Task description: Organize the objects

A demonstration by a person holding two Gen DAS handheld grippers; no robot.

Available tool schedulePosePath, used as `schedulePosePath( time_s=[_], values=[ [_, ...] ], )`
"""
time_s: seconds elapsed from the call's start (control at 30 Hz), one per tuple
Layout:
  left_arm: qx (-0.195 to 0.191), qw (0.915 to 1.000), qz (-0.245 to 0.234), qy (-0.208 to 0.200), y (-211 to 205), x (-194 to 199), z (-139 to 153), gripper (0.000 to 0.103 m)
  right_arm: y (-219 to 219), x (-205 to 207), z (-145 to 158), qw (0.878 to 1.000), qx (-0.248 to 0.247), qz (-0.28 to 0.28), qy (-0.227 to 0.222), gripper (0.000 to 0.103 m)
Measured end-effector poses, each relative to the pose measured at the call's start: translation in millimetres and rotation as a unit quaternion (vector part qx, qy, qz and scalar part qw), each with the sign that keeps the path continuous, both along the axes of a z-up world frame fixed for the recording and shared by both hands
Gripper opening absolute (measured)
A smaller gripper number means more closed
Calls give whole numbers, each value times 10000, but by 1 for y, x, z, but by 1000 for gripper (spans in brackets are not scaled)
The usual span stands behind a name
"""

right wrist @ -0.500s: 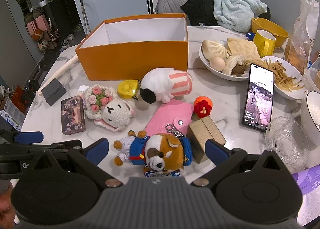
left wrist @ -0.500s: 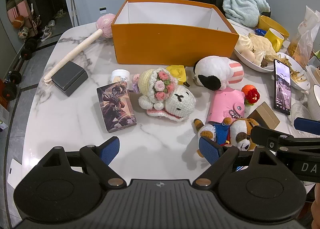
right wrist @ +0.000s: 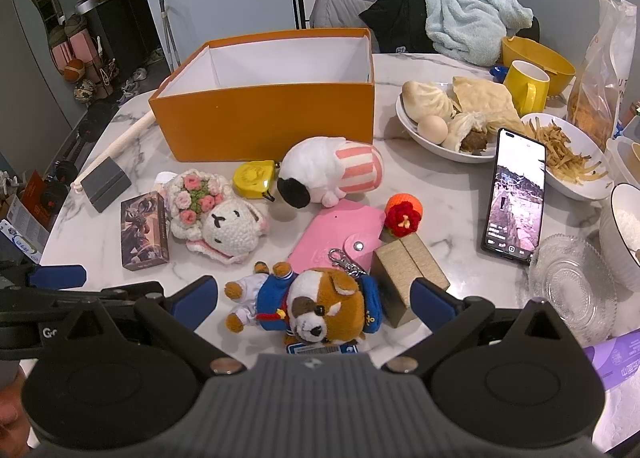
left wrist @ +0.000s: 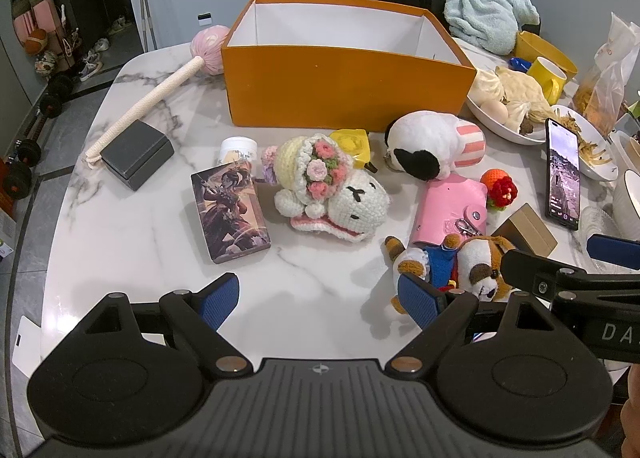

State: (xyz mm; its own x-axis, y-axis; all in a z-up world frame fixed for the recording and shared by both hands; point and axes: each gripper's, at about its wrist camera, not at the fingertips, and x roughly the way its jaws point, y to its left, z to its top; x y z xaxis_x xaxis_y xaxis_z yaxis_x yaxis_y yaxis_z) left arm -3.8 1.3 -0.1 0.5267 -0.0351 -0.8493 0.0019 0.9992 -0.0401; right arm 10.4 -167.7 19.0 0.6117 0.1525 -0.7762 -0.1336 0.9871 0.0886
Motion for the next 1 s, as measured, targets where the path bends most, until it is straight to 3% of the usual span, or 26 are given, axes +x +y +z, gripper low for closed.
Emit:
schedulePosePath(
  time_s=[1.0],
  values=[
    [7, 10000, -2, 9, -1, 2, -1, 102, -1, 1, 0, 10000, -51, 15, -12, 102]
  ],
)
